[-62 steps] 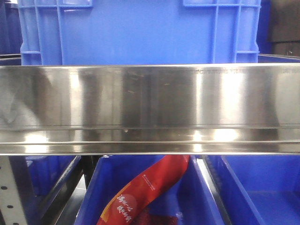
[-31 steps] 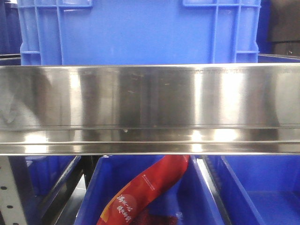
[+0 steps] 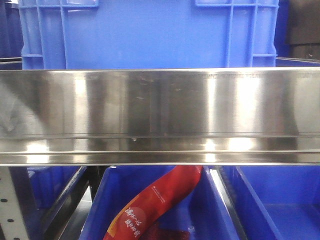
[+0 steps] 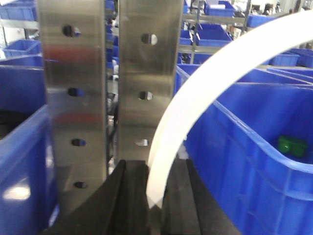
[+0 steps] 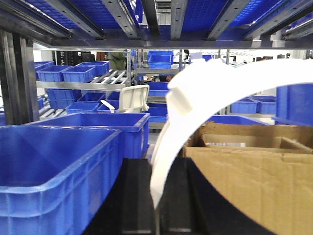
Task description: Grab PVC pipe and place in blue bin
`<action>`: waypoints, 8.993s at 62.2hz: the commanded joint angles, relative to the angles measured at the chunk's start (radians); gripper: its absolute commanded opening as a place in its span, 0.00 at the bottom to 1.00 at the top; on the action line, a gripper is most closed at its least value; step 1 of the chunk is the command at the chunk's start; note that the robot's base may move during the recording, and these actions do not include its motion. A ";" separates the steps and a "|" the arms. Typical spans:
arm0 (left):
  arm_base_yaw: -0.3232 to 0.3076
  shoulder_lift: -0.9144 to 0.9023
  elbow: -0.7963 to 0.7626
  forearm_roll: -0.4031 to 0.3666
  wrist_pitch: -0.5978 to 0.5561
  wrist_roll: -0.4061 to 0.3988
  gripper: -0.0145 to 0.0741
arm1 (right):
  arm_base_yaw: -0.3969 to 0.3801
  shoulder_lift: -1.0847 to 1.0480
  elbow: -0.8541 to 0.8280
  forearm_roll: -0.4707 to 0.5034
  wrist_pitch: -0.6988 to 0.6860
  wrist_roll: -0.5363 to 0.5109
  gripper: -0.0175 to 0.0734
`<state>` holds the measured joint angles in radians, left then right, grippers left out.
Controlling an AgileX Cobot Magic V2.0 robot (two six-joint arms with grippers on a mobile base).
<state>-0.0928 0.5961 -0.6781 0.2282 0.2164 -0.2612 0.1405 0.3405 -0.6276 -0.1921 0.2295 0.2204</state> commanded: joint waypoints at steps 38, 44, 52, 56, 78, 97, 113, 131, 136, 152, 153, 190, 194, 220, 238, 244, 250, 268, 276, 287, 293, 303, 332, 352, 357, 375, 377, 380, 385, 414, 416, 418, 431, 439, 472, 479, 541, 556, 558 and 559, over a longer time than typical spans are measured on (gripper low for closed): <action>-0.343 0.422 -0.497 -0.005 0.040 -0.005 0.04 | 0.352 0.423 -0.232 0.117 -0.115 -0.045 0.01; -0.343 0.520 -0.616 -0.049 0.110 -0.005 0.04 | 0.419 0.545 -0.309 0.117 -0.115 -0.045 0.01; -0.343 0.640 -0.765 -0.092 0.170 -0.005 0.04 | 0.491 0.705 -0.454 0.117 -0.093 -0.045 0.01; -0.343 0.682 -0.812 -0.097 0.172 -0.005 0.04 | 0.505 0.777 -0.519 0.117 -0.063 -0.045 0.01; -0.356 0.869 -0.975 -0.131 0.257 -0.005 0.04 | 0.507 1.076 -0.896 0.126 0.262 -0.045 0.01; -0.370 0.945 -1.012 -0.114 0.375 0.028 0.04 | 0.494 1.124 -0.918 0.124 0.319 -0.045 0.01; -0.370 0.962 -1.012 -0.112 0.403 0.028 0.04 | 0.480 1.125 -0.918 0.137 0.363 -0.043 0.01; -0.370 0.986 -1.012 -0.112 0.411 0.028 0.15 | 0.480 1.125 -0.918 0.170 0.379 -0.043 0.11; -0.370 0.995 -1.012 -0.114 0.420 0.028 0.29 | 0.480 1.125 -0.918 0.179 0.392 -0.043 0.23; -0.370 1.007 -1.012 -0.119 0.427 0.028 0.59 | 0.480 1.125 -0.918 0.179 0.420 -0.043 0.52; -0.370 1.007 -1.012 -0.121 0.427 0.028 0.60 | 0.480 1.125 -0.918 0.179 0.422 -0.043 0.53; -0.373 0.979 -1.012 -0.168 0.527 0.028 0.04 | 0.480 1.134 -0.918 0.112 0.453 -0.043 0.15; -0.373 0.955 -1.012 -0.166 0.532 0.032 0.04 | 0.480 1.132 -0.918 0.120 0.476 -0.038 0.01; -0.373 0.727 -0.857 -0.155 0.368 0.078 0.04 | 0.406 1.012 -0.918 0.115 0.387 0.032 0.01; -0.344 0.468 -0.472 -0.155 0.125 0.074 0.04 | 0.406 0.878 -0.815 0.028 0.324 0.032 0.01; -0.293 0.382 -0.376 -0.172 0.085 0.074 0.04 | 0.406 0.801 -0.683 0.028 0.197 0.032 0.01; -0.227 0.300 -0.291 -0.205 0.074 0.074 0.04 | 0.406 0.717 -0.531 0.028 0.058 0.032 0.01; -0.168 0.049 -0.053 -0.215 0.072 0.074 0.04 | 0.406 0.484 -0.203 0.073 -0.036 0.032 0.01; -0.168 -0.052 0.053 -0.219 0.083 0.074 0.04 | 0.406 0.394 -0.085 0.104 -0.027 0.032 0.01; -0.168 -0.124 0.120 -0.219 0.083 0.074 0.04 | 0.406 0.310 0.001 0.149 -0.019 0.032 0.01; -0.168 -0.130 0.120 -0.219 0.080 0.074 0.04 | 0.406 0.292 0.002 0.149 -0.033 0.032 0.01; -0.168 -0.130 0.120 -0.219 0.080 0.074 0.04 | 0.406 0.289 0.002 0.149 -0.058 0.032 0.01; -0.168 -0.130 0.120 -0.219 0.080 0.074 0.04 | 0.406 0.289 0.002 0.149 -0.058 0.032 0.01; -0.168 -0.130 0.120 -0.219 0.080 0.074 0.04 | 0.406 0.269 0.006 0.146 -0.108 0.026 0.01; -0.168 -0.130 0.120 -0.219 0.080 0.074 0.04 | 0.393 0.226 0.032 0.146 -0.142 -0.103 0.01; -0.168 -0.130 0.120 -0.219 0.080 0.074 0.04 | 0.172 -0.029 0.248 0.172 -0.177 -0.213 0.01; -0.168 -0.130 0.120 -0.219 0.080 0.074 0.04 | 0.143 -0.061 0.279 0.175 -0.185 -0.213 0.01; -0.168 -0.130 0.120 -0.219 0.080 0.074 0.04 | 0.106 -0.104 0.326 0.175 -0.192 -0.213 0.01; -0.168 -0.130 0.120 -0.219 0.080 0.074 0.04 | 0.050 -0.180 0.388 0.177 -0.192 -0.213 0.01; -0.168 -0.131 0.120 -0.219 0.080 0.074 0.04 | -0.029 -0.341 0.628 0.203 -0.287 -0.213 0.01; -0.168 -0.131 0.120 -0.219 0.080 0.074 0.04 | -0.035 -0.341 0.628 0.210 -0.279 -0.213 0.01; -0.168 -0.131 0.120 -0.219 0.080 0.074 0.04 | -0.044 -0.341 0.628 0.210 -0.281 -0.213 0.01; -0.168 -0.131 0.120 -0.219 0.080 0.074 0.04 | -0.086 -0.341 0.628 0.212 -0.284 -0.213 0.01; -0.168 -0.131 0.120 -0.219 0.080 0.074 0.04 | -0.086 -0.341 0.628 0.212 -0.278 -0.213 0.01; -0.168 -0.131 0.120 -0.219 0.080 0.074 0.04 | -0.086 -0.341 0.628 0.214 -0.239 -0.213 0.01; -0.168 -0.131 0.120 -0.219 0.080 0.074 0.04 | -0.086 -0.341 0.628 0.214 -0.239 -0.213 0.01; 0.061 -0.591 0.590 -0.192 -0.153 0.222 0.04 | -0.086 -0.341 0.628 0.214 -0.239 -0.213 0.01; 0.137 -0.596 0.678 -0.273 -0.197 0.292 0.04 | -0.086 -0.341 0.628 0.214 -0.239 -0.213 0.01; 0.137 -0.596 0.678 -0.271 -0.211 0.292 0.04 | -0.086 -0.341 0.628 0.214 -0.239 -0.213 0.01; 0.137 -0.596 0.678 -0.266 -0.216 0.292 0.04 | -0.086 -0.341 0.628 0.214 -0.239 -0.213 0.01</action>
<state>0.0397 0.0067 -0.0051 -0.0292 0.0601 0.0220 0.0604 0.0044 0.0000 0.0195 0.0052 0.0113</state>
